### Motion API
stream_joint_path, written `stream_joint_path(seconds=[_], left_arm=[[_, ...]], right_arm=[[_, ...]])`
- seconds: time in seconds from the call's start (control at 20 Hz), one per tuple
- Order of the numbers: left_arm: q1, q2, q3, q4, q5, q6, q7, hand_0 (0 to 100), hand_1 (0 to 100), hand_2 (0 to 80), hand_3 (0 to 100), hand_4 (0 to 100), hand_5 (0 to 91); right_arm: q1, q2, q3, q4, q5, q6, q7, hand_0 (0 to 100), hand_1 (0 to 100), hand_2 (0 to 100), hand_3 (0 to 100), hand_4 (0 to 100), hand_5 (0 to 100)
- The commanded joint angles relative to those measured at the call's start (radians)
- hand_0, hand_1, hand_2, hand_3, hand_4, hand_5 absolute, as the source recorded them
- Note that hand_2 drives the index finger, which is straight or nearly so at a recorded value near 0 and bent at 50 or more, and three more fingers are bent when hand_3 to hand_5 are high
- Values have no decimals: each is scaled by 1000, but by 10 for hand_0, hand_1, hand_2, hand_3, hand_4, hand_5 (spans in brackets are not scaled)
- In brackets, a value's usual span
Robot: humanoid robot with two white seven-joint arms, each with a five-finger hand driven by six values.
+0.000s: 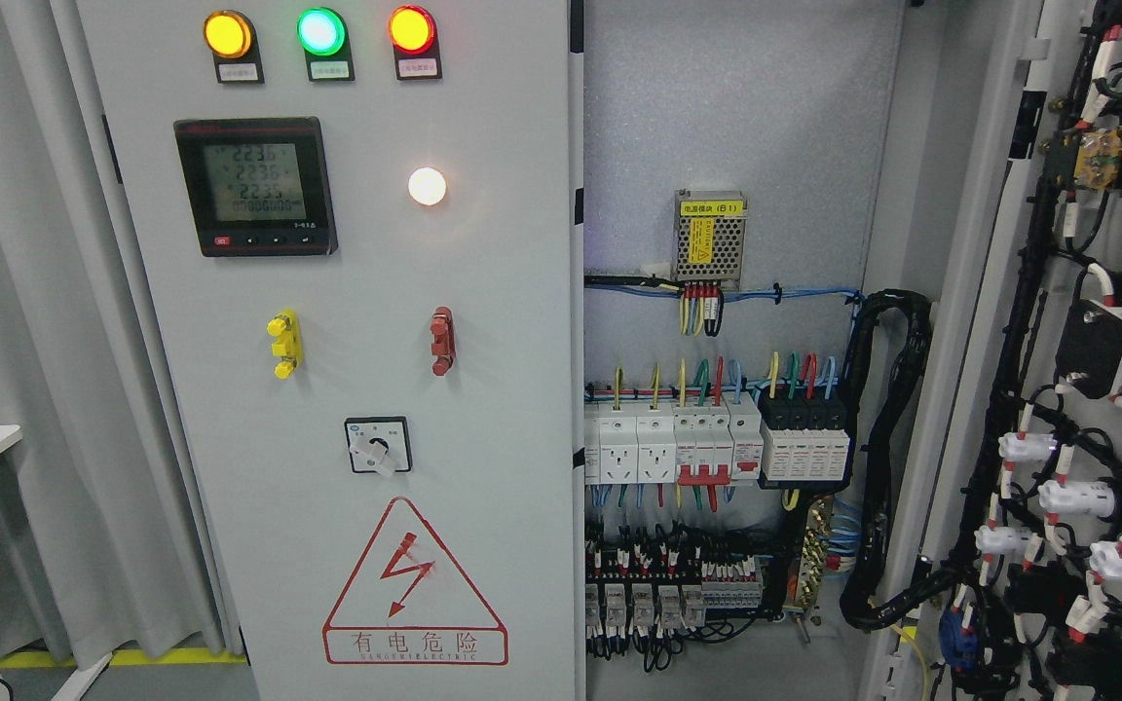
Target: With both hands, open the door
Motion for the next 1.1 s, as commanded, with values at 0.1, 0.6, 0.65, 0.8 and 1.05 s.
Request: stream_joint_path(seconds=[0.1,0.6,0.65,0.8,1.05], left_arm=[[342,-65,281,505,-157,-11,146,291,0,29,28,33,0],[188,-498,510,1579,-165,-134,162,291,0,29,28,33,0],[193,-498,511,1581,-168,-137,158,291,0,29,28,33,0],[194,-516,513,1583,-172,-137,128,291,0,29,28,33,0],[194,-521,513,1584,-197,-139,131,291,0,29,28,33,0]], right_arm=[[11,-9,5,-1,-2,-5,0,219,0,0,0,0,0],[219,-17,9,-653,0,-3,-2,219,0,0,0,0,0],[251,-20,11,-745,0,0,-2,219,0,0,0,0,0],[323,-47,67,-993,0,0,-3,219,0,0,0,0,0],[439,-112,199,-1501,-2,1,-3,219,0,0,0,0,0]])
